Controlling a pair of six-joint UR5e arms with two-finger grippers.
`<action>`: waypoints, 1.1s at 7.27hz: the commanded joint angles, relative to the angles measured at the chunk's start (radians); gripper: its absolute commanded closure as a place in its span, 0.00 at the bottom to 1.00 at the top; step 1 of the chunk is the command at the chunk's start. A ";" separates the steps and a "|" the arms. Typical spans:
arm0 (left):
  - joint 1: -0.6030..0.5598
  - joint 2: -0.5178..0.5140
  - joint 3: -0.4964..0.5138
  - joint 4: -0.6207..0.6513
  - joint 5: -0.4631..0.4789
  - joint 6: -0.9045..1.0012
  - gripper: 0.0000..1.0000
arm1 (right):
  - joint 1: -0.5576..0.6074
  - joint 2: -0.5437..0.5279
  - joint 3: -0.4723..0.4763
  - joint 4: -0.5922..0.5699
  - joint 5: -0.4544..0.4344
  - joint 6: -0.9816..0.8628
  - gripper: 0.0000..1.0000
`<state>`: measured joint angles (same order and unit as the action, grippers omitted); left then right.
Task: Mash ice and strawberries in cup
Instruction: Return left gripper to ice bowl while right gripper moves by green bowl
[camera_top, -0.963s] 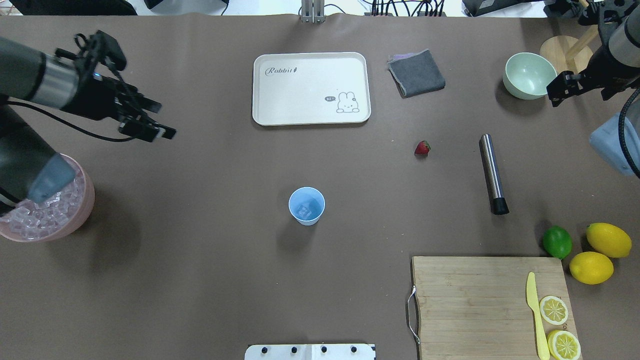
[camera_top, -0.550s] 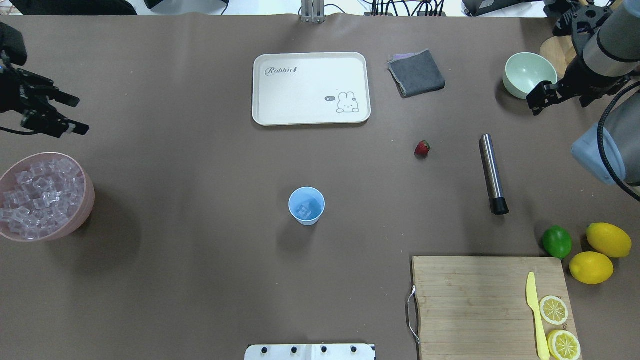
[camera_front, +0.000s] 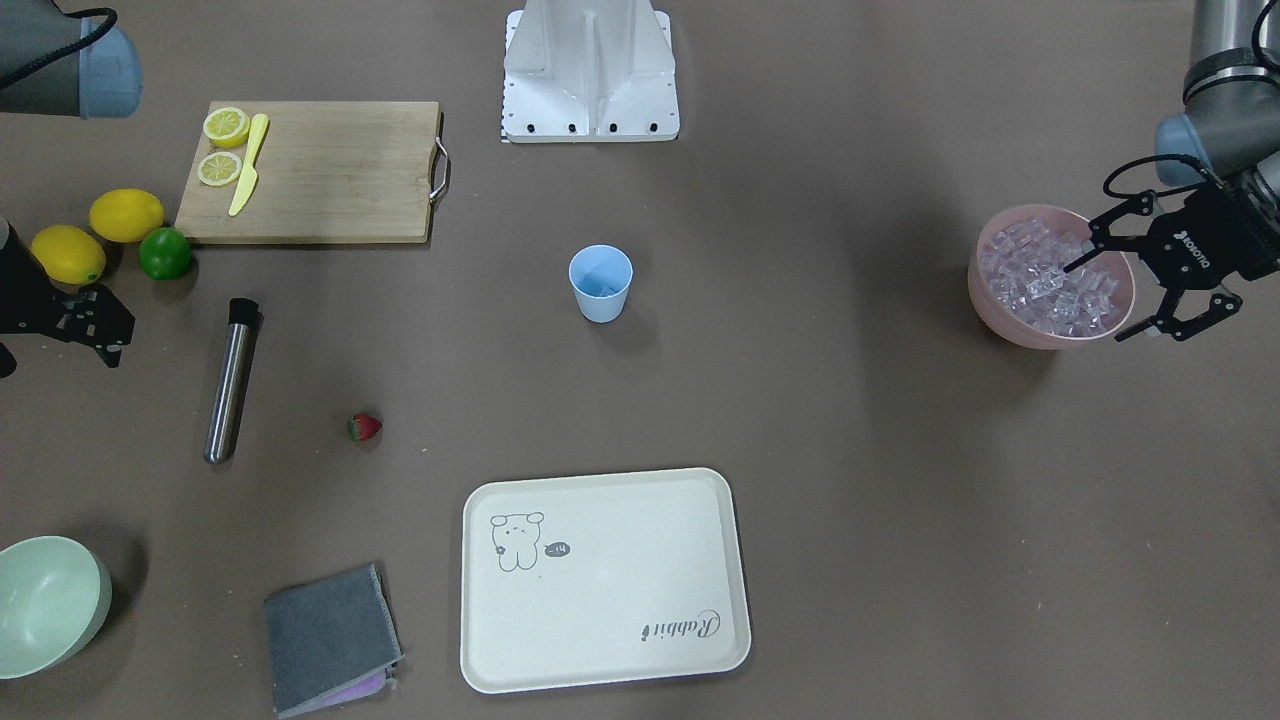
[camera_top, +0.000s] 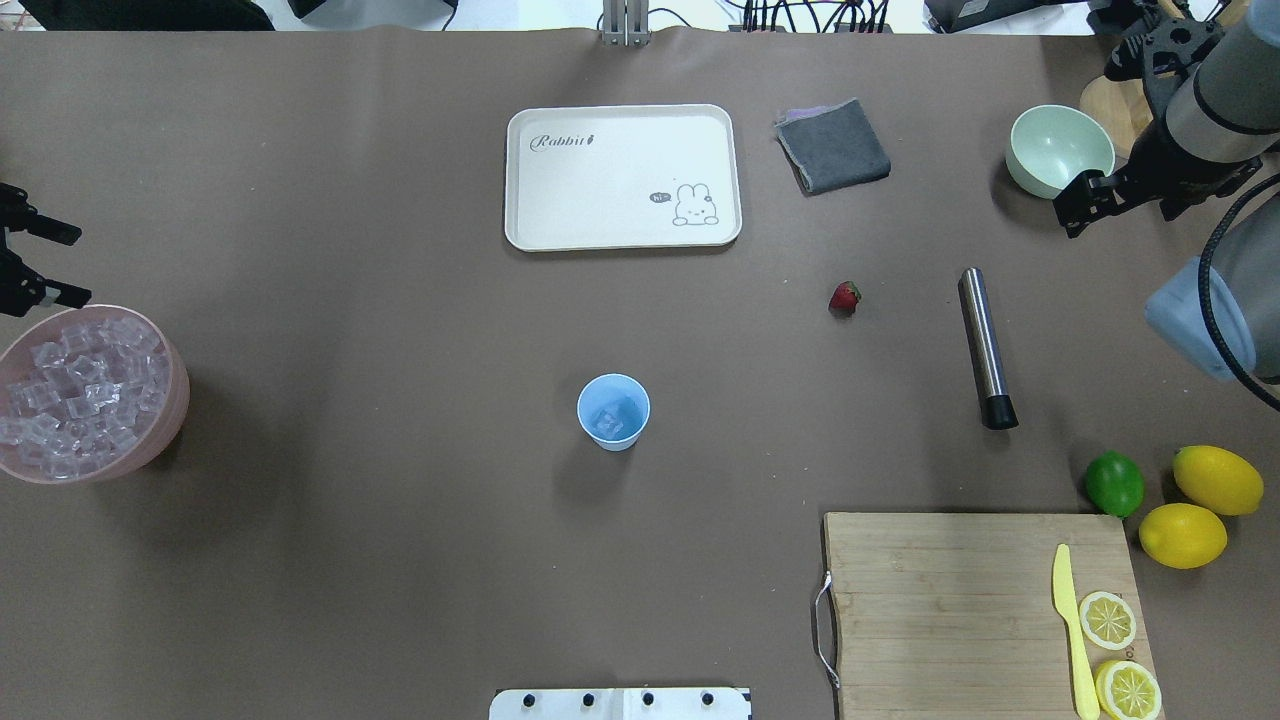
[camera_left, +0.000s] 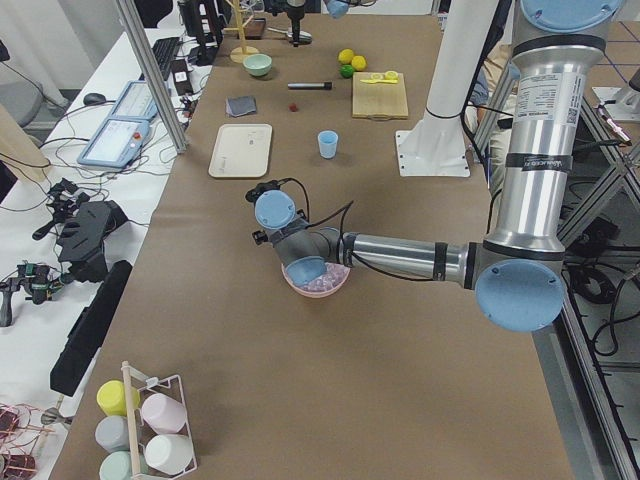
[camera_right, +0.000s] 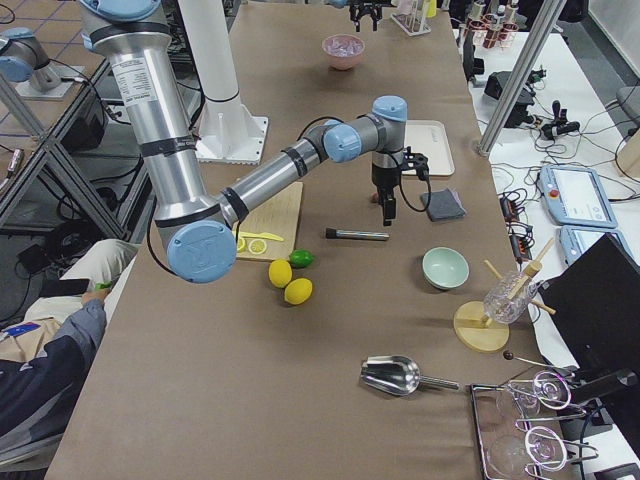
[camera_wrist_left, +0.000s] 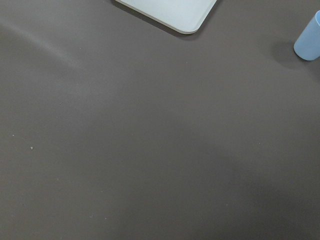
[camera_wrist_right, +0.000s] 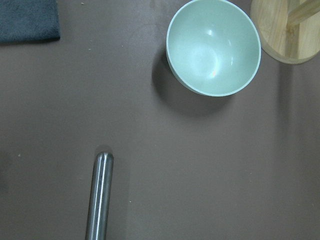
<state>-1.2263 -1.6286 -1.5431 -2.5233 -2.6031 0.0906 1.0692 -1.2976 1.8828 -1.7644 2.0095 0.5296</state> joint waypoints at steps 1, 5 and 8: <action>0.022 0.054 0.012 -0.002 0.006 0.152 0.07 | 0.002 -0.015 0.009 -0.001 -0.017 0.004 0.00; 0.068 0.090 0.008 -0.005 0.069 0.250 0.07 | 0.002 -0.066 0.047 -0.003 -0.028 0.064 0.00; 0.143 0.101 0.003 -0.015 0.127 0.251 0.07 | 0.003 -0.083 0.048 -0.003 -0.051 0.084 0.00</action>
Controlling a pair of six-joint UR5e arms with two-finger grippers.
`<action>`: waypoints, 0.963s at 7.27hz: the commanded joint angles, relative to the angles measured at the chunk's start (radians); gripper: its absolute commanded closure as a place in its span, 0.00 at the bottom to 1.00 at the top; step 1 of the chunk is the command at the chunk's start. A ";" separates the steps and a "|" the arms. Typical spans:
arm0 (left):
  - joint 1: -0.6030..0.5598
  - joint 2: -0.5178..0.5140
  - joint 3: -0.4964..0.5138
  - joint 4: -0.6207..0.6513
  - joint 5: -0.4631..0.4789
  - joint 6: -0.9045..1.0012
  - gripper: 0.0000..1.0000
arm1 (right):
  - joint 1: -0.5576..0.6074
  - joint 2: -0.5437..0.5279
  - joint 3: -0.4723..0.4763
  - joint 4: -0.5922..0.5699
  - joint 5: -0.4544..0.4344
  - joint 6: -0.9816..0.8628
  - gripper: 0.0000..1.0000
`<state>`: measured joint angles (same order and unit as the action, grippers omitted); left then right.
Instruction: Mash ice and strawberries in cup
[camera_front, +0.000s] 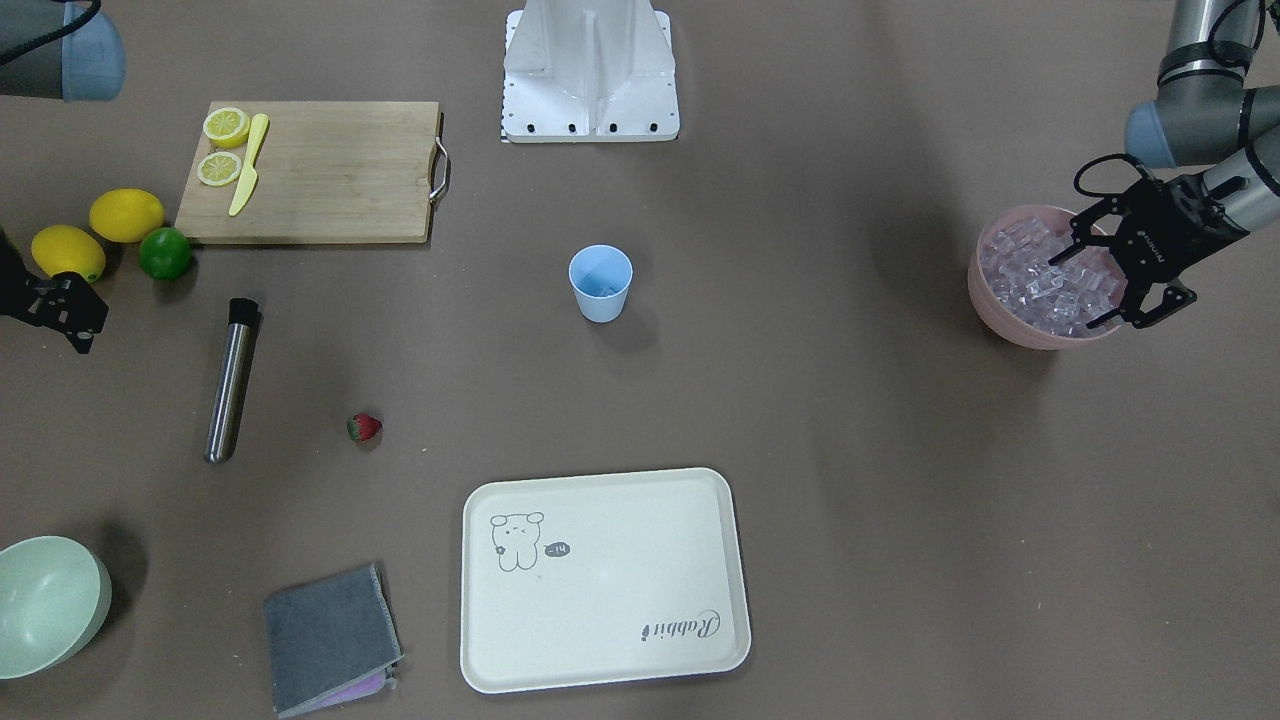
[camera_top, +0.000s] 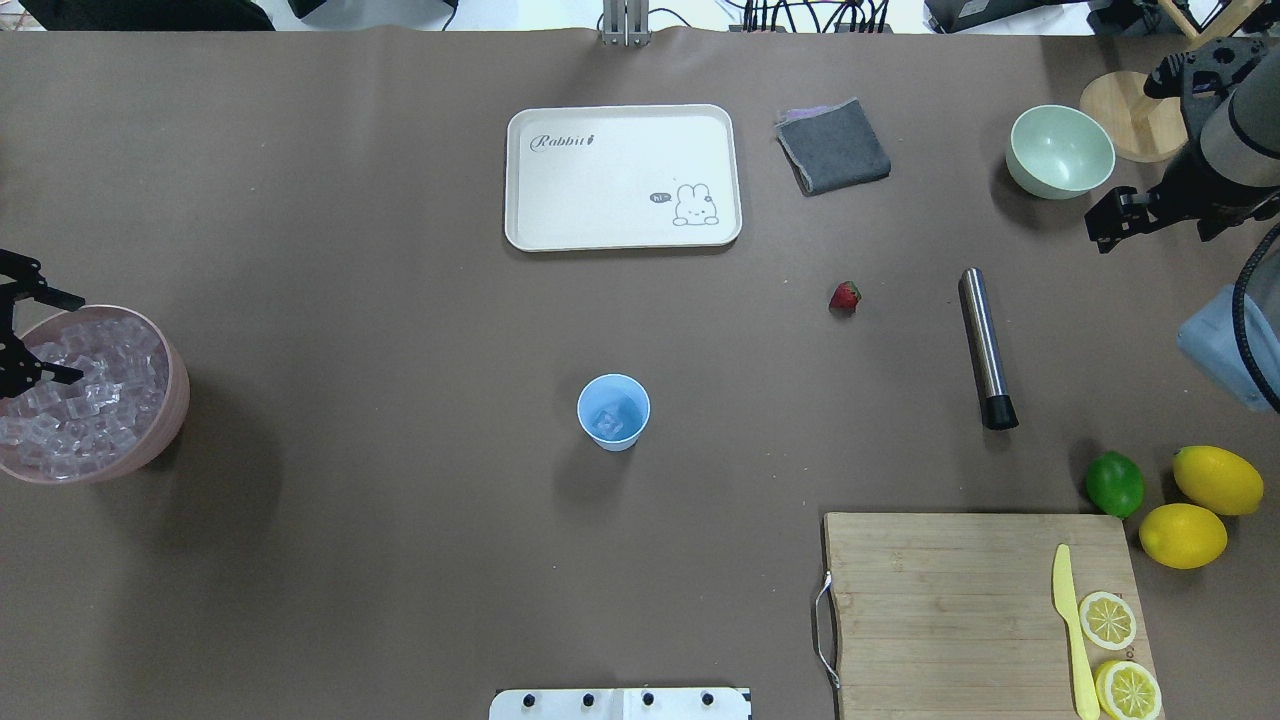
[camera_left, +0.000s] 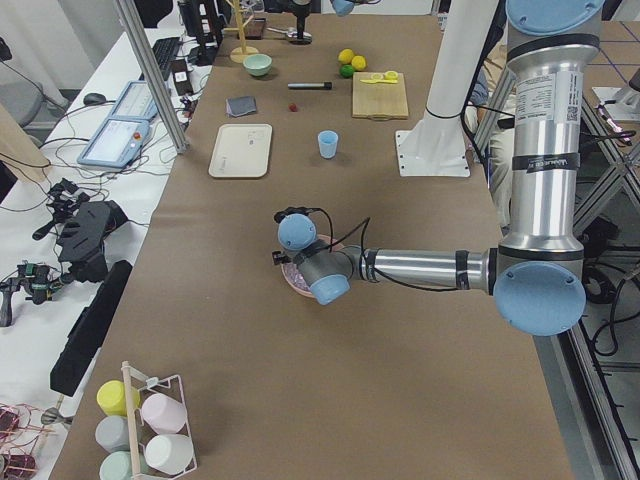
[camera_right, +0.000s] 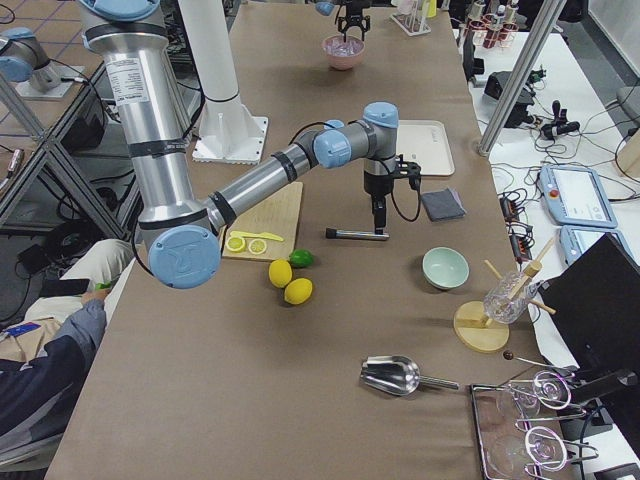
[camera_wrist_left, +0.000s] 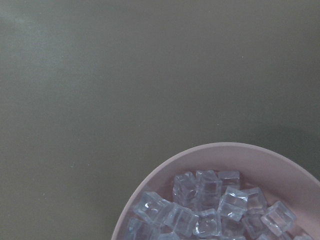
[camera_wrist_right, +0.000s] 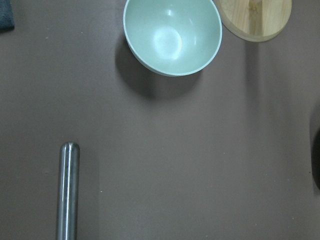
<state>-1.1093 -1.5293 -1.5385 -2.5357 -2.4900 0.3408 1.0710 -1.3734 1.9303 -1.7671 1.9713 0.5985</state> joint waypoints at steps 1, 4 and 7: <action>0.045 0.003 -0.002 -0.023 0.025 0.001 0.07 | 0.001 -0.015 0.004 0.000 -0.020 0.023 0.00; 0.068 0.021 0.001 -0.025 0.074 0.067 0.07 | 0.001 -0.032 0.004 0.000 -0.028 0.026 0.00; 0.069 0.023 0.000 -0.025 0.086 0.070 0.06 | 0.000 -0.038 0.006 0.000 -0.031 0.052 0.00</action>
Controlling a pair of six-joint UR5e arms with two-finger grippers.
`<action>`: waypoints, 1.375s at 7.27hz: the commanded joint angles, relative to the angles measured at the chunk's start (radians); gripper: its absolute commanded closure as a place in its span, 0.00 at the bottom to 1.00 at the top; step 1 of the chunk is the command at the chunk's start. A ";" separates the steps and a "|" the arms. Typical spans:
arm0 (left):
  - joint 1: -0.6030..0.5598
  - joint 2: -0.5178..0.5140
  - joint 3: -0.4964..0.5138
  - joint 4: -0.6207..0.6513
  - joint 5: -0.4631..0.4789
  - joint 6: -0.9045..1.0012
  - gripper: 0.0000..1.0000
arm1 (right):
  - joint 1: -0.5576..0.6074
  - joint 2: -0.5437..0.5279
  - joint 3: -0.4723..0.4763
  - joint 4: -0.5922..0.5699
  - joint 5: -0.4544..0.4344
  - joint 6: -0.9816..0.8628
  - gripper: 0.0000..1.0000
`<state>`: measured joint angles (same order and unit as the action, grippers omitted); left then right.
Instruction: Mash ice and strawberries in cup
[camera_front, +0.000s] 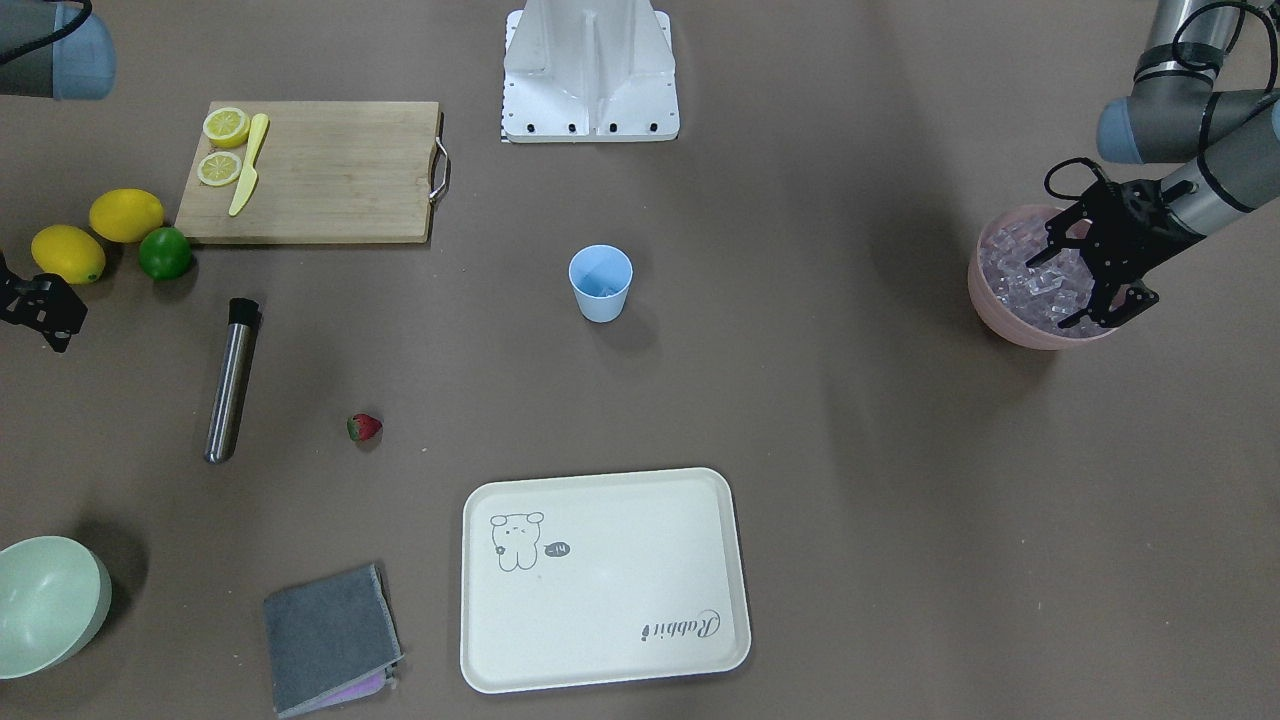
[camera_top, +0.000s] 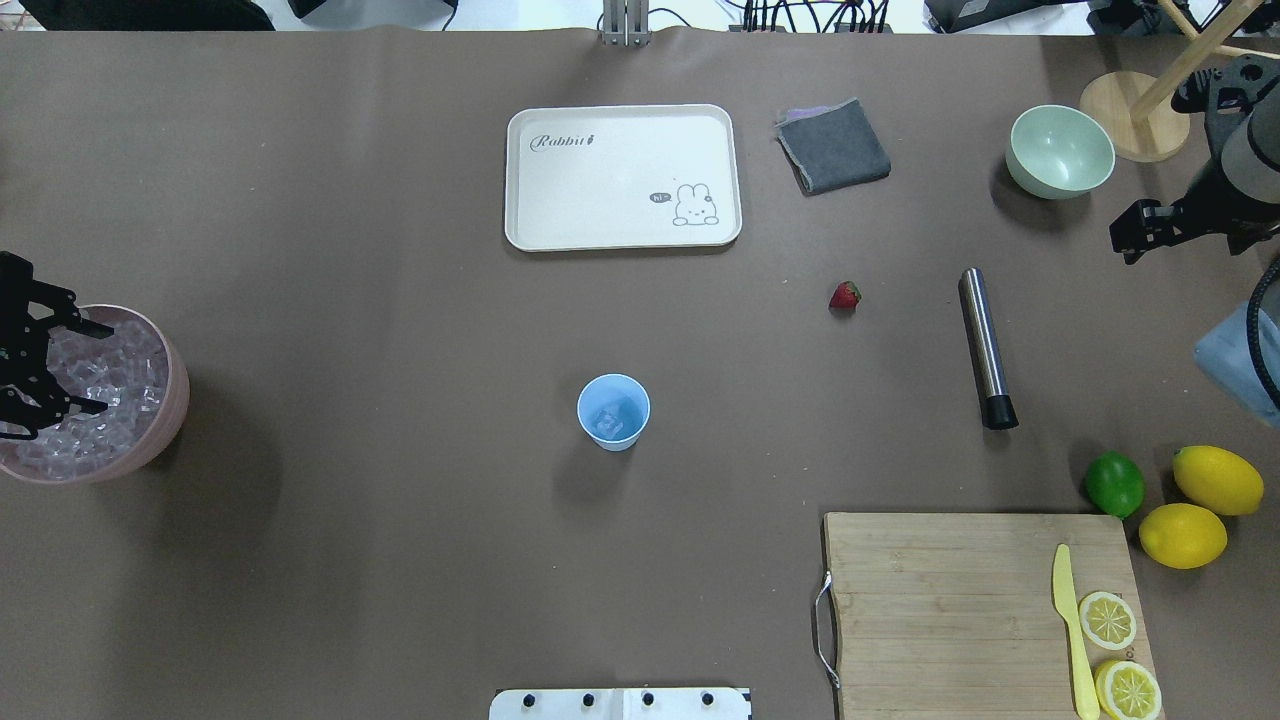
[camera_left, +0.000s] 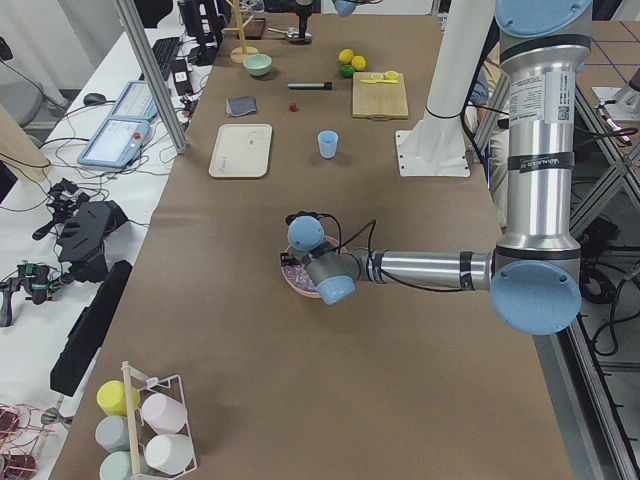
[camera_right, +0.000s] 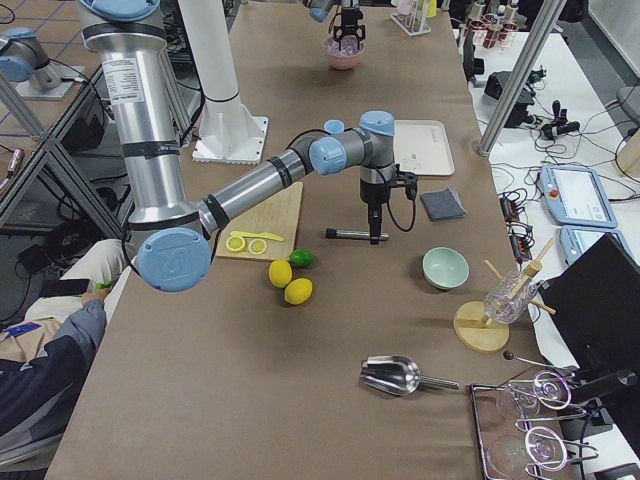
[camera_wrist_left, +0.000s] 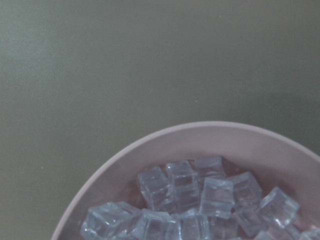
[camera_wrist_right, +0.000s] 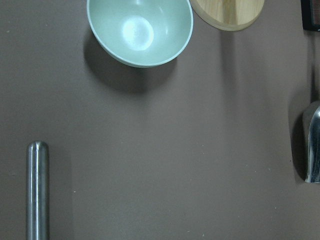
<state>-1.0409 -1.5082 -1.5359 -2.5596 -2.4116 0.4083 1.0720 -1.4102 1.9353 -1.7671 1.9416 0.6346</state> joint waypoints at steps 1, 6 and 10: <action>0.002 0.003 -0.006 -0.002 0.015 0.003 0.06 | -0.001 -0.001 0.001 0.002 -0.003 0.019 0.00; 0.025 0.040 -0.004 -0.033 0.020 -0.008 1.00 | -0.003 0.001 -0.010 0.002 -0.033 0.019 0.00; 0.016 0.014 -0.016 -0.024 -0.009 -0.032 1.00 | -0.004 0.008 -0.010 0.002 -0.029 0.020 0.00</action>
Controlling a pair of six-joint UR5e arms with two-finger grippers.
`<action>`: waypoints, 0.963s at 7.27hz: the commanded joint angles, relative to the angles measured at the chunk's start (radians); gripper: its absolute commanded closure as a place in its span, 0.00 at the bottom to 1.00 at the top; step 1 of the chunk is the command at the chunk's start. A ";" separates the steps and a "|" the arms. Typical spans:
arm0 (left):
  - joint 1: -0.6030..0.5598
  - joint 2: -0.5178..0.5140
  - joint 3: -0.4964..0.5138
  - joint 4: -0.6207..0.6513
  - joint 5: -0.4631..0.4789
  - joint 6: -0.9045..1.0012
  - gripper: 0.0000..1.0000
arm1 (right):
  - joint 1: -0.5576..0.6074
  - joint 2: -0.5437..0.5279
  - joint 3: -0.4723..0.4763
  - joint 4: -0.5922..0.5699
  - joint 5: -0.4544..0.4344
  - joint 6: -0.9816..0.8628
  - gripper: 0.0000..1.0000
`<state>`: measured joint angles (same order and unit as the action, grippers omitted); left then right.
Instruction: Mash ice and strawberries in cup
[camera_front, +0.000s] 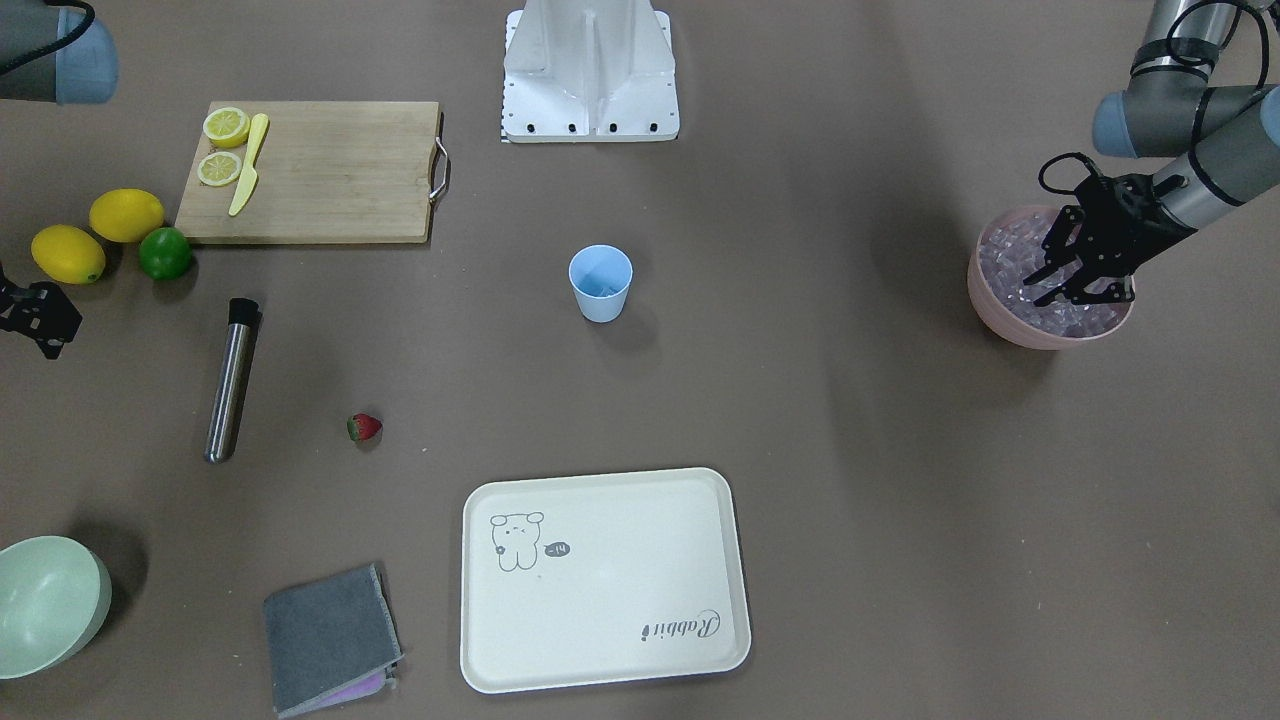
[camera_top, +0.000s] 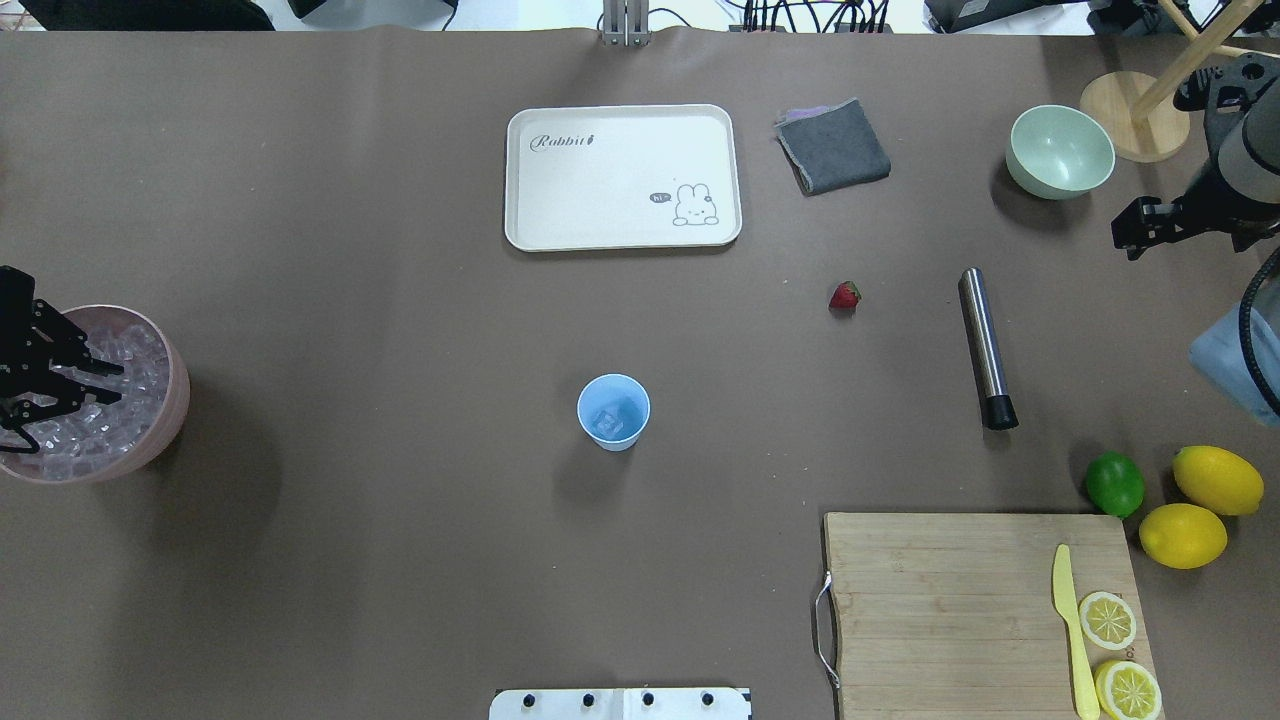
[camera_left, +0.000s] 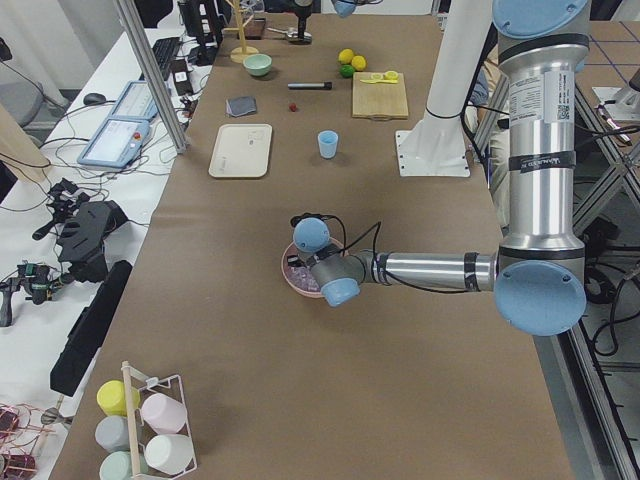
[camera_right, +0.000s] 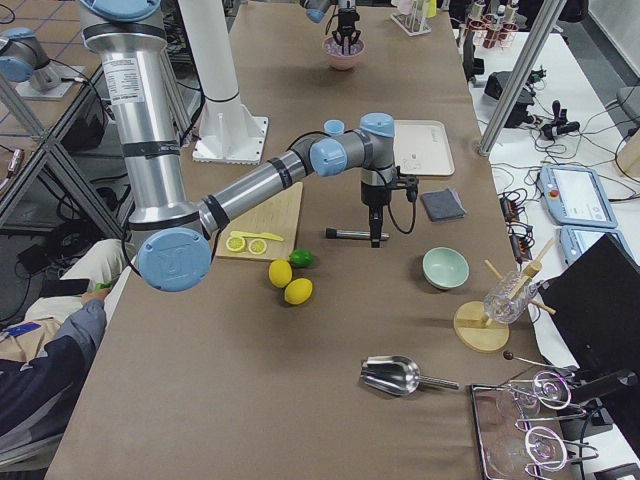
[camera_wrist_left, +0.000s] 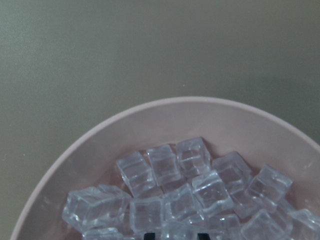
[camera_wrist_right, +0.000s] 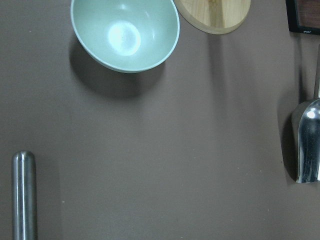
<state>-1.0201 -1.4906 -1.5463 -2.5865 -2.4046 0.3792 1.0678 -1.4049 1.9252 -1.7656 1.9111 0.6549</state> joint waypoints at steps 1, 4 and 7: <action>-0.023 -0.014 -0.008 0.003 -0.069 -0.012 1.00 | -0.002 0.006 0.000 0.000 0.002 0.000 0.00; -0.136 -0.061 -0.005 0.073 -0.177 -0.014 1.00 | -0.008 0.015 0.001 0.002 0.008 0.000 0.00; -0.164 -0.175 -0.006 0.164 -0.195 -0.122 1.00 | -0.035 0.032 0.012 0.002 0.009 0.000 0.00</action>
<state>-1.1752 -1.6250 -1.5511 -2.4452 -2.5925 0.3203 1.0444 -1.3820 1.9326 -1.7641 1.9202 0.6550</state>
